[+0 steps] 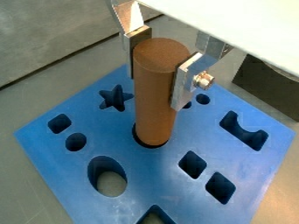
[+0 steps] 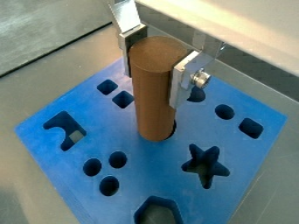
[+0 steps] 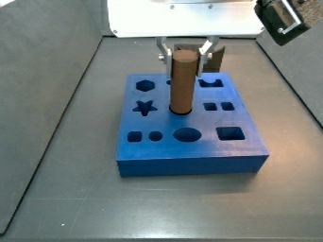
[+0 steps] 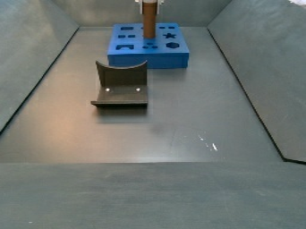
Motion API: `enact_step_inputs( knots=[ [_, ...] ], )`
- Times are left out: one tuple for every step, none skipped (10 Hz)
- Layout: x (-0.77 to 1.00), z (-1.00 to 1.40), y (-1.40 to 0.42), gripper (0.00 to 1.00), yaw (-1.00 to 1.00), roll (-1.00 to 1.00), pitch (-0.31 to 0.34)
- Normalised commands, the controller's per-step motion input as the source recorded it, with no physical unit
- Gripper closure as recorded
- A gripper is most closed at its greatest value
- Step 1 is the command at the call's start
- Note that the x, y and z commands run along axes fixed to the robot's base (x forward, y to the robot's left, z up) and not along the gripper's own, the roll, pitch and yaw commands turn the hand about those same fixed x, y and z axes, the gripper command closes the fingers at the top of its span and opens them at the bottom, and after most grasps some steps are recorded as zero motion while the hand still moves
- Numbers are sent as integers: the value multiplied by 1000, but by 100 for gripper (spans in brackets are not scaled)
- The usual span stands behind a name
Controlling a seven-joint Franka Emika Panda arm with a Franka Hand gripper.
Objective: Insert the round object.
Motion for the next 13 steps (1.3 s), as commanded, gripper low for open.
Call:
enact_step_inputs(
  knots=[
    [0, -363, 0, 100, -29, -117, -11],
    [0, -354, -34, 100, -26, -106, -37],
    [0, -320, -34, 100, -26, -109, -27],
    [0, -306, -29, 100, -23, -110, -31],
    [0, -306, -40, 100, -14, -109, -27],
    [0, -311, -46, 100, -9, -103, -27],
    [0, -337, -31, 100, -11, -96, -30],
    [0, -334, -6, 100, -14, -74, -27],
    [0, -306, 0, 100, -20, -61, -20],
    [0, -291, 0, 100, -26, -46, -14],
    [0, -283, 0, 100, -46, -37, -16],
    [0, -229, 0, 100, -51, -69, -6],
    [0, -151, 3, 100, 0, -83, -39]
  ],
)
